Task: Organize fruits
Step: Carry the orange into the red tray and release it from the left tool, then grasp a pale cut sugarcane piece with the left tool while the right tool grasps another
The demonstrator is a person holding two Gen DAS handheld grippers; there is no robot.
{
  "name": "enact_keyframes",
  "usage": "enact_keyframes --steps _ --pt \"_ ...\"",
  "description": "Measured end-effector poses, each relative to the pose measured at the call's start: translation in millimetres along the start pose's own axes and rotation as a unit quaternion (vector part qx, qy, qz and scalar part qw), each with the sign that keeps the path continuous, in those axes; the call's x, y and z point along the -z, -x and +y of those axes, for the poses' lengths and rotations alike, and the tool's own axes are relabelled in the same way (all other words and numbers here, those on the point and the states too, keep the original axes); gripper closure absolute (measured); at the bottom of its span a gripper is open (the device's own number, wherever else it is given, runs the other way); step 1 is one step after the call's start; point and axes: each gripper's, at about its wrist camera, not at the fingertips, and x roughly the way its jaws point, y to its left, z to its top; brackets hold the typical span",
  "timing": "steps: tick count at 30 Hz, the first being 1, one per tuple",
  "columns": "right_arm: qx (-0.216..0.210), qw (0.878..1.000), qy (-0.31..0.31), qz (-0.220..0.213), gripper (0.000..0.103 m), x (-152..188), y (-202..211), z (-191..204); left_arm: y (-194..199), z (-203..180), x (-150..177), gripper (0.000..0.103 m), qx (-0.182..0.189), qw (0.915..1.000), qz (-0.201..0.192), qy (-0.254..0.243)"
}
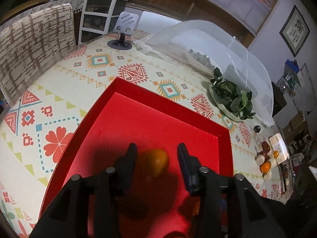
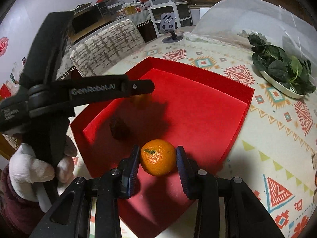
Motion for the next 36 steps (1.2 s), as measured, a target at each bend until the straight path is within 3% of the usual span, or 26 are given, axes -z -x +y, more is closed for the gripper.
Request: enact_keyframes --steps 4,8,17,24,29,32,36 --pt "0.002 1.0 0.002 -0.01 0.062 1.2 3.6 1.3 12.7 -1.9 -0.8 0.053 0.003 0.9998 -0.015 0.009" --pt "-0.006 1.0 -0.001 -0.026 0.056 1.5 20.1 1.2 32.9 -15.8 0.4 0.049 0.004 0.9993 -0.036 0.003" --pt "0.009 0.997 -0.014 -0.074 0.051 25.9 84.5 -20.0 80.6 -94.5 15.8 0.031 0.043 0.995 -0.072 -0.054" --pt "0.066 0.99 -0.079 -0.092 0.05 72.3 136.0 -103.3 79.9 -164.6 41.6 0.026 0.09 0.9895 -0.054 -0.1" --pt "0.124 0.973 -0.16 -0.109 0.05 103.0 173.5 -188.7 54.1 -204.9 59.9 0.025 0.107 0.9859 -0.03 -0.125" --pt "0.139 0.964 -0.192 -0.122 0.05 107.7 188.8 -227.3 29.8 -222.4 69.1 0.025 0.114 0.9847 -0.006 -0.132" --pt "0.137 0.961 -0.203 -0.126 0.05 94.4 185.9 -250.9 4.8 -235.7 80.8 0.025 0.115 0.9833 0.022 -0.14"
